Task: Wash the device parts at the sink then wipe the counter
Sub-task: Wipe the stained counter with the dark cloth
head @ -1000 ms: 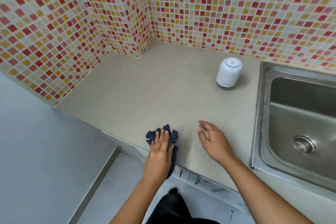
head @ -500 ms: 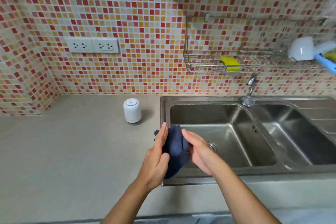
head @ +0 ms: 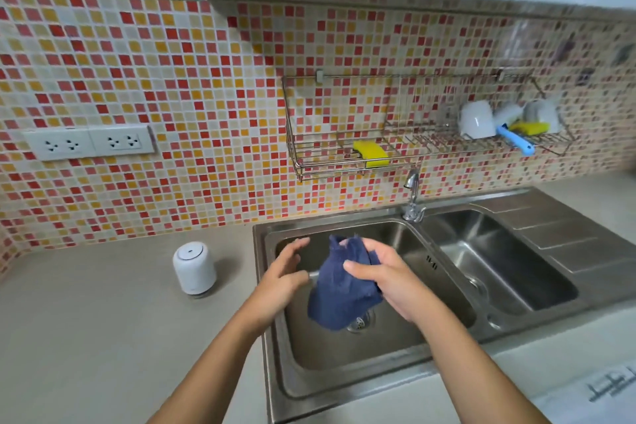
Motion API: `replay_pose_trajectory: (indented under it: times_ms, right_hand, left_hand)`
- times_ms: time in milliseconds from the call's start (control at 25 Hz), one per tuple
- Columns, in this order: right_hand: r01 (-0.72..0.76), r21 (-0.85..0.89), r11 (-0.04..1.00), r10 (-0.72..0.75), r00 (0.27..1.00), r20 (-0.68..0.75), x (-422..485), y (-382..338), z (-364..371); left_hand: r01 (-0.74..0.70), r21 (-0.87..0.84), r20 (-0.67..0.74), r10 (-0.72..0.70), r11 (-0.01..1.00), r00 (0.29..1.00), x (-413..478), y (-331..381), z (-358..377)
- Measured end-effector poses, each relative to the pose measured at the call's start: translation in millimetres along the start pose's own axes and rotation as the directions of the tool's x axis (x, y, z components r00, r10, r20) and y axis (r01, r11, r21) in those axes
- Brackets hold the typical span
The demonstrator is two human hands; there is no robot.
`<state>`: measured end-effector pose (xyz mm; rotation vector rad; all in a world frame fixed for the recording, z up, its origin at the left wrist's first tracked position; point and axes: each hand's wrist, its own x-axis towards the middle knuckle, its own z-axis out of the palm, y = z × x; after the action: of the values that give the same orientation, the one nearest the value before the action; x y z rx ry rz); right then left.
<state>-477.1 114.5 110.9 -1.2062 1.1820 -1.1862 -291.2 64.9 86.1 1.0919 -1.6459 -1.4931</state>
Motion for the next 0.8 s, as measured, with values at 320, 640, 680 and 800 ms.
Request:
replay_pose_trajectory:
  times_ms: [320, 640, 680, 800]
  right_hand:
    - [0.097, 0.011, 0.995, -0.097, 0.995, 0.009, 39.8, -32.4, -11.8]
    - [0.227, -0.179, 0.957, -0.27, 0.924, -0.271, 106.7, -70.4, -65.5]
    - [0.253, -0.194, 0.948, -0.297, 0.923, -0.244, 123.2, -86.1, -73.1]
    - [0.294, -0.274, 0.916, -0.342, 0.928, -0.148, 161.9, -124.8, -82.3]
  left_hand:
    - [0.094, -0.426, 0.204, -0.005, 0.9, 0.979, 56.6, 34.3, -26.4]
    - [-0.438, 0.279, -0.116, 0.482, 0.855, 0.868, 113.1, 104.8, -29.4]
    - [-0.44, 0.33, -0.155, 0.508, 0.835, 0.847, 127.8, 122.0, -28.0]
    - [-0.426, 0.308, -0.186, 0.493, 0.851, 0.85, 154.9, 157.9, -35.1]
